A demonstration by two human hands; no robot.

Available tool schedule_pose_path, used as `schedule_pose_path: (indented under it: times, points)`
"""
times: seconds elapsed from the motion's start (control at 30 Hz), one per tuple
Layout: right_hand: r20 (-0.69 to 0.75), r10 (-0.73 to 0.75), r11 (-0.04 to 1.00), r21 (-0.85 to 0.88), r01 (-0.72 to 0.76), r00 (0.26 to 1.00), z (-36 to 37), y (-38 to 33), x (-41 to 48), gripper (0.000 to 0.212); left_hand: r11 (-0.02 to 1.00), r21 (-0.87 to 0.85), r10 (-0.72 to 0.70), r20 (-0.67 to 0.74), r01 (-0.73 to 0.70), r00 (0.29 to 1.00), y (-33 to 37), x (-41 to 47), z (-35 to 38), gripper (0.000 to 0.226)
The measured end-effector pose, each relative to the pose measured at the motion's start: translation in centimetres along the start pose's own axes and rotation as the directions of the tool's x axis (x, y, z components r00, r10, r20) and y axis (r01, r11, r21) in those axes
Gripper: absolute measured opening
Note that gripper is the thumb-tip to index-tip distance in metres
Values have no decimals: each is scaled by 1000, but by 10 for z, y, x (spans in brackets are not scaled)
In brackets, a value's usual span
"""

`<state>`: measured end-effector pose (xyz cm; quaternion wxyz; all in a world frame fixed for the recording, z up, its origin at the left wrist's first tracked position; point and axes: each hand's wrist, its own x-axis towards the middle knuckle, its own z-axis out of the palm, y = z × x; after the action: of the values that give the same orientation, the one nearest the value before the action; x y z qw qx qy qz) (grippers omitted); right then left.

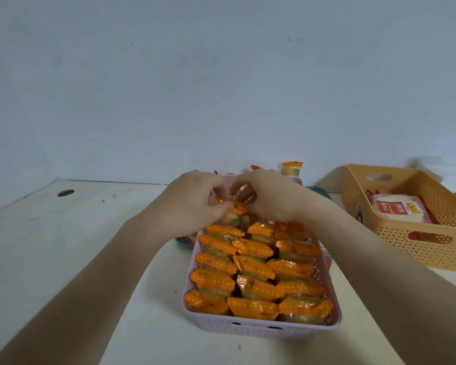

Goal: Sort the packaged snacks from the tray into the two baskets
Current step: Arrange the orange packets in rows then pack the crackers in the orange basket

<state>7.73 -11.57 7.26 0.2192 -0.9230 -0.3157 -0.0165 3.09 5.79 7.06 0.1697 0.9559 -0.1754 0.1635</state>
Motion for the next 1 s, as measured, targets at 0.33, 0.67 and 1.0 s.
schedule_pose_path:
  times: [0.33, 0.67, 1.0]
  points:
    - [15, -24, 968, -250, 27, 1000, -11, 4, -1, 39, 1000, 21, -20, 52, 18, 998, -1, 2, -3, 29]
    - [239, 13, 919, -385, 83, 971, -17, 3, -6, 25, 948, 303, 41, 192, -99, 981, 5, 14, 18, 17]
    - [-368, 163, 966, 246, -74, 915, -31, 13, -3, 14, 974, 200, 80, 123, -103, 989, -2, 8, 17, 26]
